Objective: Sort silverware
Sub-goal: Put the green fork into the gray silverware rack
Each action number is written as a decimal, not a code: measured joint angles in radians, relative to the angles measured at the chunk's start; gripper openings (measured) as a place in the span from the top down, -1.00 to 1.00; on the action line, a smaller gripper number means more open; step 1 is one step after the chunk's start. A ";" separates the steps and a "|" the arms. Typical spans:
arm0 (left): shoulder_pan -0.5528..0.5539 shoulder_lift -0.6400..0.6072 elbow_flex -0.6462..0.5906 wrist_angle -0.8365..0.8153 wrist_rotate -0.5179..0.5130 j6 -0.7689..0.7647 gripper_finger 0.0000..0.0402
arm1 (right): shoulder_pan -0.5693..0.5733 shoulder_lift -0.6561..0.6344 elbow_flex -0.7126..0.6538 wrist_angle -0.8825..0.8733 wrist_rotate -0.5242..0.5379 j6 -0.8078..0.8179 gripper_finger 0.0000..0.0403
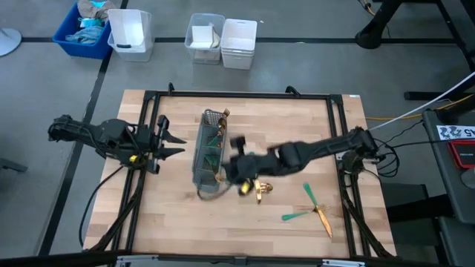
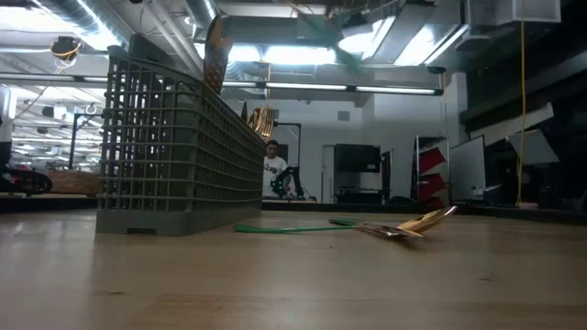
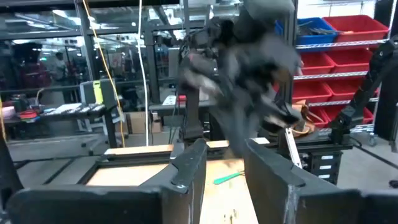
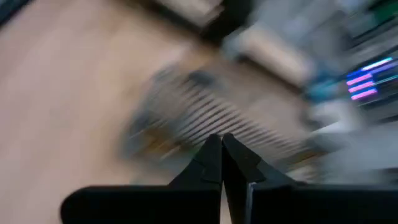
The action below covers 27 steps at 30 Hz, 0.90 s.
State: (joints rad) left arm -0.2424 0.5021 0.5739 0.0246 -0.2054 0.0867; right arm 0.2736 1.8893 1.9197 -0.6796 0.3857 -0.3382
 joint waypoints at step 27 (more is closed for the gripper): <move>0.000 0.061 0.000 -0.080 -0.001 0.099 0.51 | -0.536 0.180 0.014 0.682 -0.431 -0.325 0.98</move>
State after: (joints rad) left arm -0.2420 0.5636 0.5735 -0.0549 -0.2062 0.1860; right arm -0.2626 2.0691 1.9335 0.0028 -0.0454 -0.6634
